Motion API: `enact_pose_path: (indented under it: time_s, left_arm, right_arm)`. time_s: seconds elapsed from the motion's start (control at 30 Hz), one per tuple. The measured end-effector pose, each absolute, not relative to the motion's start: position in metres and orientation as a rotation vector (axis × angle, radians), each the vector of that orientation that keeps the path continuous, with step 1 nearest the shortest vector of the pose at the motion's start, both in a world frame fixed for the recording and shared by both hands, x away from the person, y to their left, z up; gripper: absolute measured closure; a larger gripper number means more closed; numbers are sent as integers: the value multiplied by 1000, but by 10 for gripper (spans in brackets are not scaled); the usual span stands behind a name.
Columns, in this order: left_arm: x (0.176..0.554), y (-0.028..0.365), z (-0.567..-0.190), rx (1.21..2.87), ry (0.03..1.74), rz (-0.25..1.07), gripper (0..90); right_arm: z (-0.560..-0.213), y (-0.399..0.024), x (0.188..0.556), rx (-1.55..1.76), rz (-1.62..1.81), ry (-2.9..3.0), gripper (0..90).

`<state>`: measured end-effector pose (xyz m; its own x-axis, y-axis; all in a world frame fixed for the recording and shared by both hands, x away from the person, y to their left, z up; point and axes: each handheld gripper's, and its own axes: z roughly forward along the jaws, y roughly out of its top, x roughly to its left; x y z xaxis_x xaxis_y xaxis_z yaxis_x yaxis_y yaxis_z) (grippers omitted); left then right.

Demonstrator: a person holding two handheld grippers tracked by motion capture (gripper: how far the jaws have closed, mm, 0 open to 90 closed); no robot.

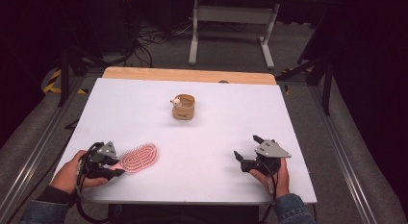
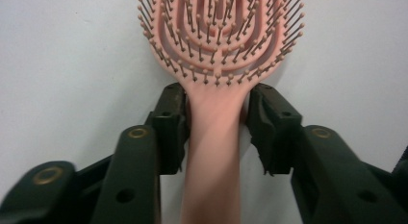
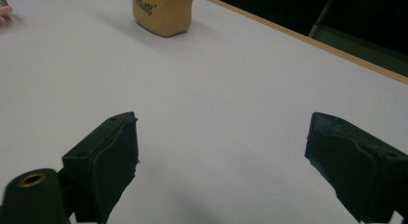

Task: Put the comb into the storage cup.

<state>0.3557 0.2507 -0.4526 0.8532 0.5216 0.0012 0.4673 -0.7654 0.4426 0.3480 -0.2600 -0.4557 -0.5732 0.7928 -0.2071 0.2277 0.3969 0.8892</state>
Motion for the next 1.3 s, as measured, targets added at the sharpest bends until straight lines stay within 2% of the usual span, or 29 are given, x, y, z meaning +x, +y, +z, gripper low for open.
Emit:
enact_pose_path:
  time_s: [0.2,0.33,0.53,0.57,0.8,0.97,1.3]
  left_arm:
    - [355,248,-453,2590,733,203,689]
    - [353,244,-453,2586,740,238,693]
    - [353,242,-455,2547,767,393,695]
    - [353,242,-456,2522,786,454,695]
    - [354,248,-454,2419,811,525,695]
    - [351,249,-450,2303,814,631,695]
    - [350,253,-446,2146,802,699,695]
  right_arm:
    - [-457,-259,349,868,1146,2037,119]
    - [-457,-258,349,864,1139,2054,118]
    - [-456,-258,348,854,1138,2056,119]
    - [-456,-258,348,851,1138,2057,120]
    - [-455,-257,348,848,1138,2053,121]
    - [-452,-254,349,822,1137,2040,120]
    - [-438,-254,355,843,1220,1957,102]
